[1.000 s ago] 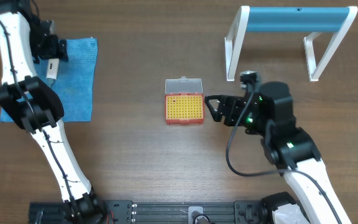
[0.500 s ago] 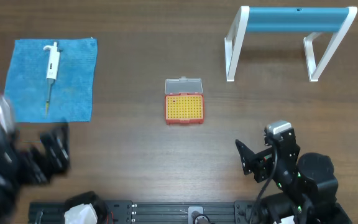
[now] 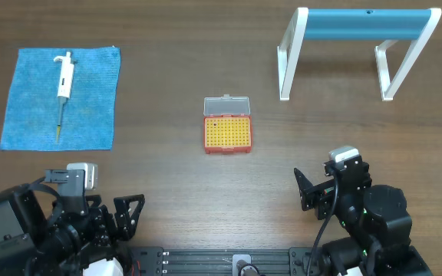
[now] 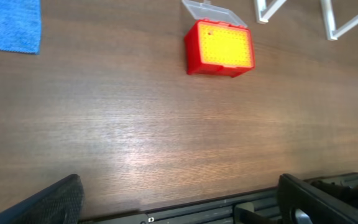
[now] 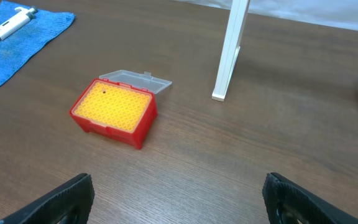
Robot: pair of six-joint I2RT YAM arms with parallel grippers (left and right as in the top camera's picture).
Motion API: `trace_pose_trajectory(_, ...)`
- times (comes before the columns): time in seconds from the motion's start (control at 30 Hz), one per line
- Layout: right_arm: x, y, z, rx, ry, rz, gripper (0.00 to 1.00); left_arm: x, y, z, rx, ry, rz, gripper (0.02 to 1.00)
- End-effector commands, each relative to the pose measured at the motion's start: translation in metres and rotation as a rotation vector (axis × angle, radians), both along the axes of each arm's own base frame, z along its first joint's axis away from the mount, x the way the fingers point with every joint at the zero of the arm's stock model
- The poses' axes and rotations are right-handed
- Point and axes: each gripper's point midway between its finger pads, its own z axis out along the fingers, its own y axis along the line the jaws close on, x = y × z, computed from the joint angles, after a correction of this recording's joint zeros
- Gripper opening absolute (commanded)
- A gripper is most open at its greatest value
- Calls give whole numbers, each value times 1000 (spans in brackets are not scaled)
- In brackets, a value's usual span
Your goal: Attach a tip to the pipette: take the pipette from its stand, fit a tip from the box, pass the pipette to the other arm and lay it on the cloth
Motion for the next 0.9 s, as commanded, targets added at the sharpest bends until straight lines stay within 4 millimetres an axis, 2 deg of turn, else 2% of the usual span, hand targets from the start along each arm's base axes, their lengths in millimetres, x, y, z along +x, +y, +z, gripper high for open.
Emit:
trace_pose_trajectory(0.03,1,-3,-2,-22,-9,-10,886,1,-3,2,6,-26,-33,996)
trace_pose_trajectory(0.07,1,-3,-2,-22,-9,-10,886,-1,16,-7,104,14,23,998)
trace_pose_trajectory(0.1,1,-3,-2,-22,-9,-10,886,-1,21,-9,113,32,62,996)
trace_pose_trajectory(0.2,1,-3,-2,-22,-9,-10,888,-1,21,-9,113,33,62,996)
trace_pose_trajectory(0.23,1,-3,-2,-22,-9,-10,886,5,22,-5,117,-3,59,996)
trace_pose_trajectory(0.27,1,-3,-2,-22,-9,-10,886,24,22,11,113,-111,42,998)
trace_pose_trajectory(0.3,1,-3,-2,-22,-9,-10,888,34,26,22,145,-190,42,996)
trace_pose_trajectory(0.37,1,-3,-2,-22,-8,-10,886,64,37,64,292,-573,51,996)
trace_pose_trajectory(0.43,1,-3,-2,-22,-9,-10,886,79,40,64,353,-737,49,996)
trace_pose_trajectory(0.5,1,-3,-2,-22,-9,-10,886,108,36,22,316,-884,46,998)
trace_pose_trajectory(0.53,1,-3,-2,-22,-9,-10,886,112,42,3,242,-897,127,996)
trace_pose_trajectory(0.57,1,-3,-2,-22,-9,-10,888,118,55,-33,117,-883,292,998)
trace_pose_trajectory(0.6,1,-3,-2,-22,-9,-10,886,119,57,-42,113,-884,314,996)
trace_pose_trajectory(0.67,1,-3,-2,-22,-9,-10,884,124,60,-73,134,-831,344,998)
trace_pose_trajectory(0.73,1,-3,-2,-22,-9,-10,886,126,62,-93,141,-795,350,996)
trace_pose_trajectory(0.9,1,-3,-2,-22,-9,-10,886,129,62,-90,139,-839,353,996)
